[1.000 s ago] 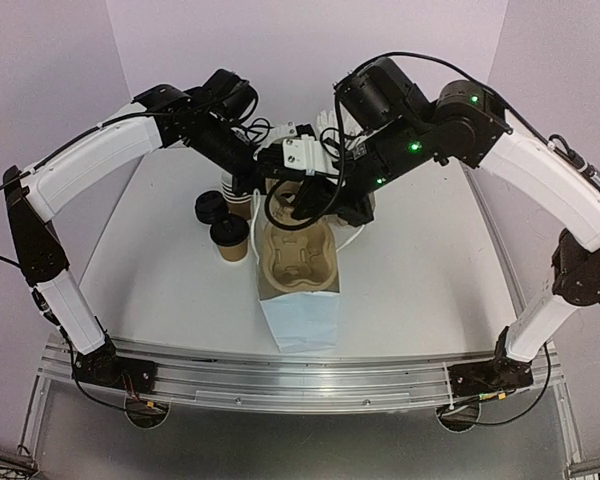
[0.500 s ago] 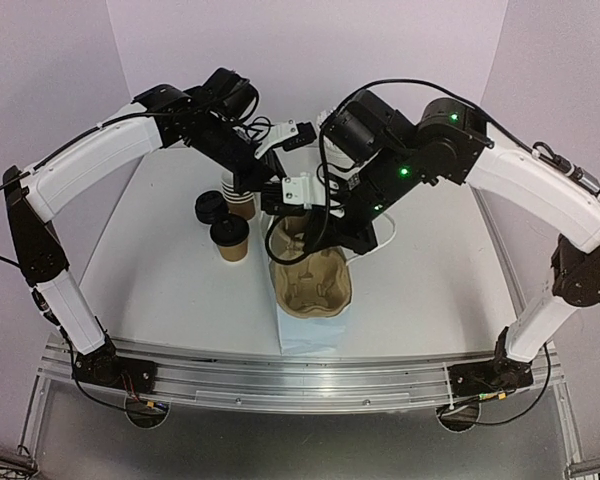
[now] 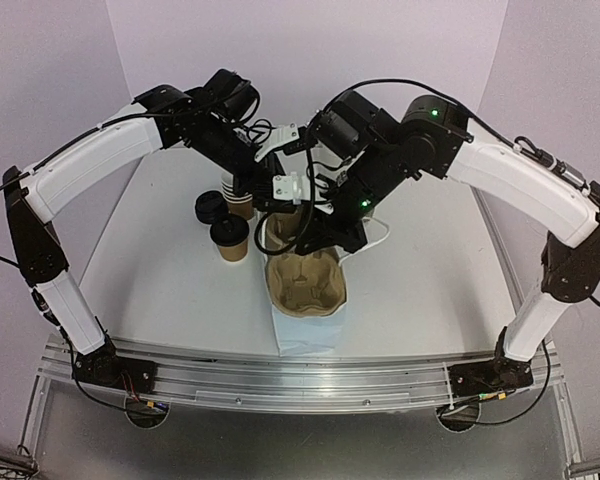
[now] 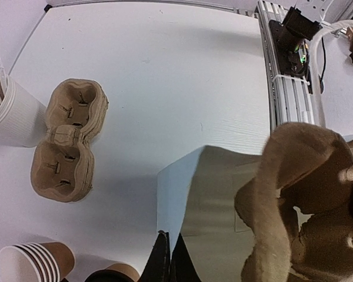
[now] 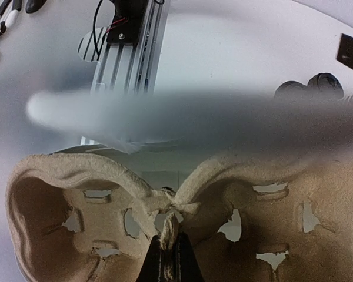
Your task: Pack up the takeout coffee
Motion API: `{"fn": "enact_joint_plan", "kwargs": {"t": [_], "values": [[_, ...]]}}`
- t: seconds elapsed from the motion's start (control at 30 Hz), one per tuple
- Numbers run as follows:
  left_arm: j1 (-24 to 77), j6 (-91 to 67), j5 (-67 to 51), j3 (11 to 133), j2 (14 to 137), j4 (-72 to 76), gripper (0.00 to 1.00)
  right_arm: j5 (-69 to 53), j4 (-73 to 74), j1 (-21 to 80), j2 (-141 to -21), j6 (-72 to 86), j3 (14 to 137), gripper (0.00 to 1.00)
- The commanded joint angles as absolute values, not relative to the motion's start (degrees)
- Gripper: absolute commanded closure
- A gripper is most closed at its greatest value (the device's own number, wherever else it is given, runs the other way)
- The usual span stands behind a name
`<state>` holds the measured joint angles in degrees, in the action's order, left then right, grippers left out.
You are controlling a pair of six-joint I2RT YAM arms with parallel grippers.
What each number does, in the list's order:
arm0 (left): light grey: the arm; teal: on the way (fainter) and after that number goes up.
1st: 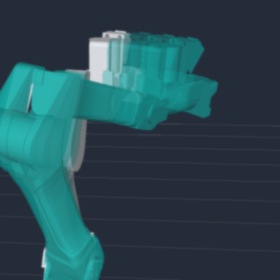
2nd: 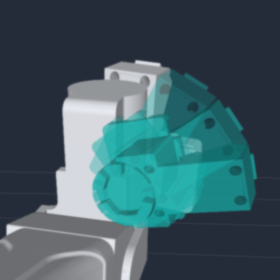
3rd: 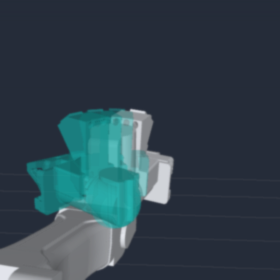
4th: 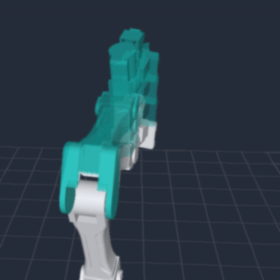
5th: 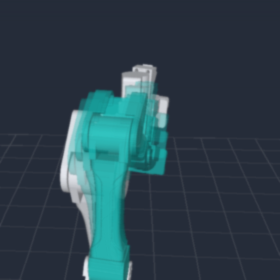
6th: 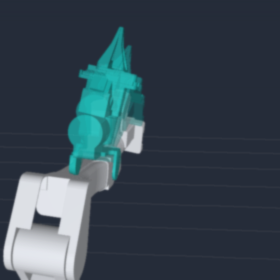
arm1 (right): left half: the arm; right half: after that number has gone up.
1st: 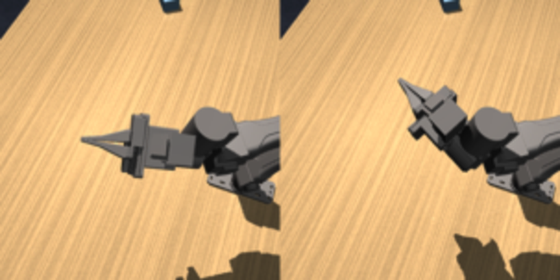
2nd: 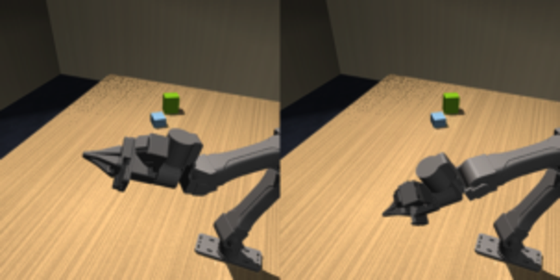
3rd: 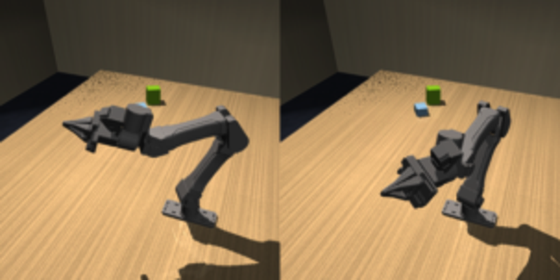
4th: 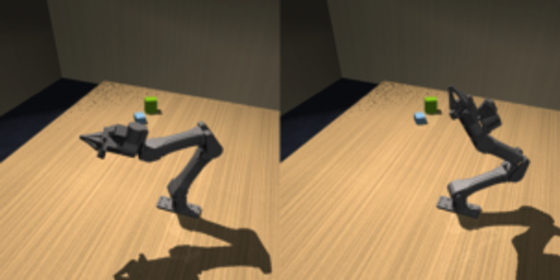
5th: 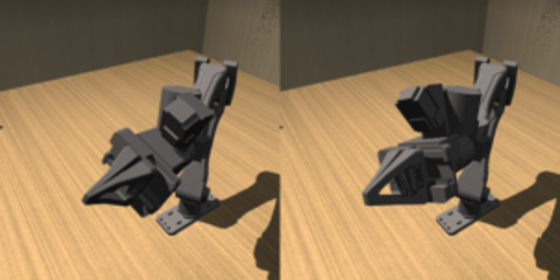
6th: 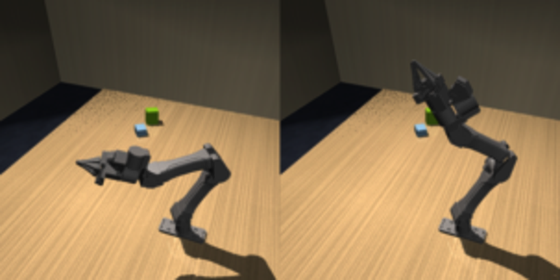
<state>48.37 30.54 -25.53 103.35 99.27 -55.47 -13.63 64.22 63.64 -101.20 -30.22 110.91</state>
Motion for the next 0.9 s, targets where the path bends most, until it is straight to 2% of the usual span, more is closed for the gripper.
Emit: {"fn": "enact_joint_plan", "kwargs": {"t": [0.0,0.17,0.37,0.63,0.87], "values": [[48.5,33.3,-26.6,104.2,96.3,-53.4,1.0,-16.3,68.6,62.2,-104.7,-30.5,115.9,1.0],[48.5,30.8,-22.5,105.3,96.5,-49.6,1.0,-17.1,70.7,62.3,-105.3,-27.5,113.1,1.0],[48.5,29.8,-23.6,104.7,96.6,-49.7,1.0,-14.1,70.0,62.4,-106.8,-24.6,110.0,1.0],[48.5,29.0,-23.1,104.5,96.2,-49.4,1.0,-6.5,70.1,66.5,-111.6,-22.7,118.4,1.0],[48.5,30.7,-22.4,103.7,95.4,-49.5,1.0,-5.1,69.4,66.5,-106.8,-21.3,108.5,1.0]]}}
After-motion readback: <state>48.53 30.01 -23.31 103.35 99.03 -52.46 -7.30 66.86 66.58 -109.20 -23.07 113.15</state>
